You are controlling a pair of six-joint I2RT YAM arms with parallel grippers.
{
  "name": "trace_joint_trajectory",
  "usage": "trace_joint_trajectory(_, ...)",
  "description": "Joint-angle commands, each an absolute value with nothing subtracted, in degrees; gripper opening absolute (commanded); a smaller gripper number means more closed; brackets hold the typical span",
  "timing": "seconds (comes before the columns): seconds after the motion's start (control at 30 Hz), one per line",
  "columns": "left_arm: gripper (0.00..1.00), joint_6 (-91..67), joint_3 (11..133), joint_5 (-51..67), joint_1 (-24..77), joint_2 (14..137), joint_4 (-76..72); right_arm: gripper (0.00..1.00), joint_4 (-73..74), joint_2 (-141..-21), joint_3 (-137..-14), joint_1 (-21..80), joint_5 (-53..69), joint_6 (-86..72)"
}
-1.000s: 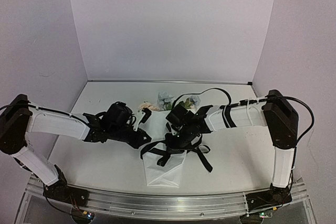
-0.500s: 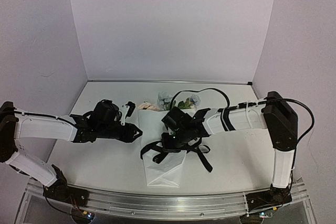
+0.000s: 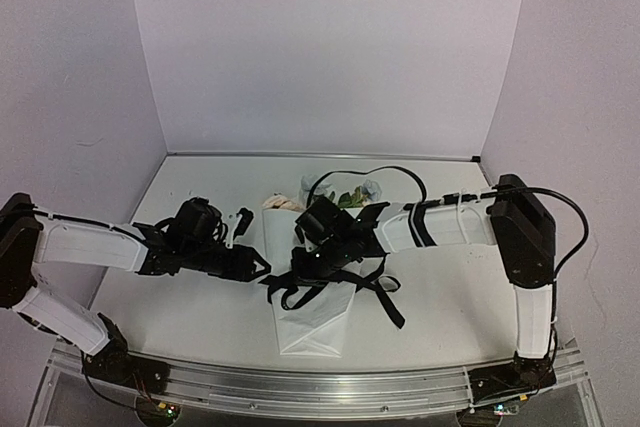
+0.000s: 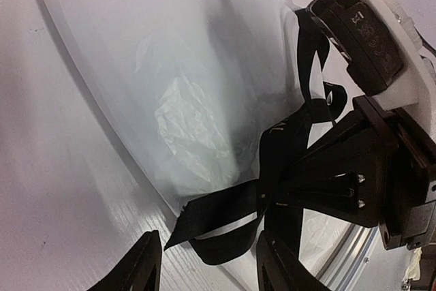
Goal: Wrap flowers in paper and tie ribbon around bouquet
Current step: Cross the ribbon over the folded bouquet.
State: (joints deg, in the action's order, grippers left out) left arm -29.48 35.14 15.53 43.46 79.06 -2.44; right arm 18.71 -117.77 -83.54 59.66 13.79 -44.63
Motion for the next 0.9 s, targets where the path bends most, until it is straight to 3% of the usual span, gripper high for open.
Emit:
trace_joint_trajectory(0.0, 0.5, -30.81, 37.32, 18.79, 42.05, 80.61, -1.45, 0.0, 17.3, -119.17, -86.4, 59.23, 17.58, -44.81)
trace_joint_trajectory(0.3, 0.59, -33.64, 35.57, 21.99, 40.2, 83.2, -3.12, 0.0, 17.31, -119.36, -86.5, 58.46, 18.72, -44.99)
trace_joint_trajectory(0.87, 0.58, -37.13, 32.36, 34.61, 37.24, 92.39, -18.0, 0.0, 13.22, -120.39, -84.77, 55.7, 24.56, -48.17)
